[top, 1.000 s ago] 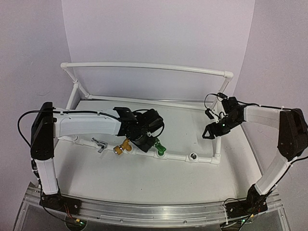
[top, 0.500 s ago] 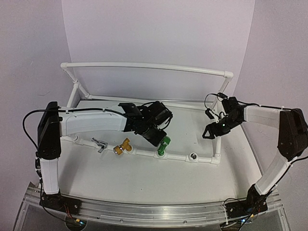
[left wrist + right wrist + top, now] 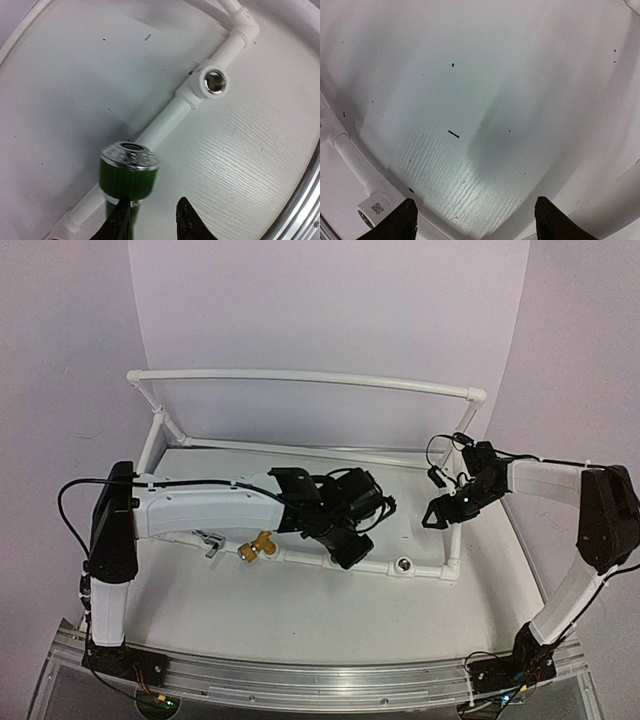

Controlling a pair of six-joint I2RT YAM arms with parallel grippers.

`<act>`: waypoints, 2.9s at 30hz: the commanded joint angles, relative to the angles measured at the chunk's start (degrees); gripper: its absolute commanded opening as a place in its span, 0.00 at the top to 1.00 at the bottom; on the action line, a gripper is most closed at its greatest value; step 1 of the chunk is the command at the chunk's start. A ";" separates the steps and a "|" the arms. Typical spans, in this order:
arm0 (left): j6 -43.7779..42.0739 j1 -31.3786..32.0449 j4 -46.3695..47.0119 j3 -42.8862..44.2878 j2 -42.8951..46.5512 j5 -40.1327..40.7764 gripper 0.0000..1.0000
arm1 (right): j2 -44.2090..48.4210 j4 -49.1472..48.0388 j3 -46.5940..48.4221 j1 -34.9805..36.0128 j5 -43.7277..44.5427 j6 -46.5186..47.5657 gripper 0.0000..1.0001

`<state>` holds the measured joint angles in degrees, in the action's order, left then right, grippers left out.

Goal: Install the water faucets

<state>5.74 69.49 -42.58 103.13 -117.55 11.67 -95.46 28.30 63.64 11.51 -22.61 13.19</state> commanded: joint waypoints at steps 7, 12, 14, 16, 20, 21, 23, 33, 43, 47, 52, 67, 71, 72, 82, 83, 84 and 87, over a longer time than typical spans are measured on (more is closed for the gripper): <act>2.28 1.81 -4.20 -1.56 2.40 0.45 0.66 | -0.84 2.09 0.44 -1.08 2.60 -0.94 0.23; 2.39 0.98 -2.83 -0.33 4.11 2.59 0.53 | -0.62 2.09 0.39 -1.08 2.36 -1.01 0.22; 2.51 -0.27 -2.39 0.74 4.18 1.95 0.50 | -0.59 2.05 0.42 -1.08 2.14 -1.03 0.23; 2.40 -1.98 -1.48 1.92 4.07 0.64 0.47 | -0.52 2.11 0.41 -1.10 1.97 -1.06 0.23; 1.04 -4.53 -0.54 4.90 2.13 -0.71 0.43 | -0.35 2.07 0.35 -1.11 1.87 -1.06 0.22; 0.42 -4.70 -0.61 5.93 1.35 -0.77 0.42 | -0.34 2.09 0.35 -1.08 1.87 -1.03 0.22; -0.67 -4.86 -1.07 8.03 -0.63 -1.06 0.40 | -0.34 2.10 0.35 -1.08 1.87 -0.97 0.23; -3.96 -4.91 -5.02 15.39 -6.53 -6.61 0.37 | -0.83 2.09 0.52 -1.09 1.89 -0.82 0.22; -8.66 -2.36 -10.22 14.17 -7.41 -15.92 0.48 | -0.88 2.04 0.44 -1.09 2.13 -0.79 0.22; -10.53 -1.47 -10.53 12.73 -6.45 -17.33 0.54 | -0.95 2.09 0.52 -1.05 2.02 -0.86 0.22; -11.03 -1.55 -11.10 11.63 -5.09 -14.83 0.56 | -0.88 2.06 0.45 -1.06 2.18 -0.88 0.22; 7.09 -17.14 2.91 -2.53 14.95 -11.23 0.00 | 6.22 4.38 5.35 -1.10 -2.92 -0.28 0.03; 11.14 -26.45 5.18 -10.96 22.43 -15.41 0.00 | 11.14 6.96 8.48 -1.06 -4.42 1.02 0.02; 12.29 -28.38 6.14 -13.58 24.60 -16.04 0.00 | 12.62 7.42 8.75 -1.07 -4.68 1.33 0.02; 20.11 -39.42 8.73 -35.62 43.71 -11.30 0.00 | 25.28 7.26 -1.01 -1.99 2.88 1.28 0.02; 20.98 -39.68 8.77 -37.28 45.02 -9.97 0.00 | 25.95 7.28 -1.75 -2.19 3.28 1.14 0.02; 21.87 -39.84 8.86 -38.74 46.24 -9.40 0.00 | 26.62 7.29 -2.30 -2.29 3.62 0.94 0.02; 23.74 -40.01 8.83 -41.48 49.17 -8.18 0.00 | 28.28 7.32 -2.65 -2.28 3.82 0.26 0.02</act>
<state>25.18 30.06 -34.98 64.32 -72.68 0.07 -69.25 35.07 61.93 9.64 -21.34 14.07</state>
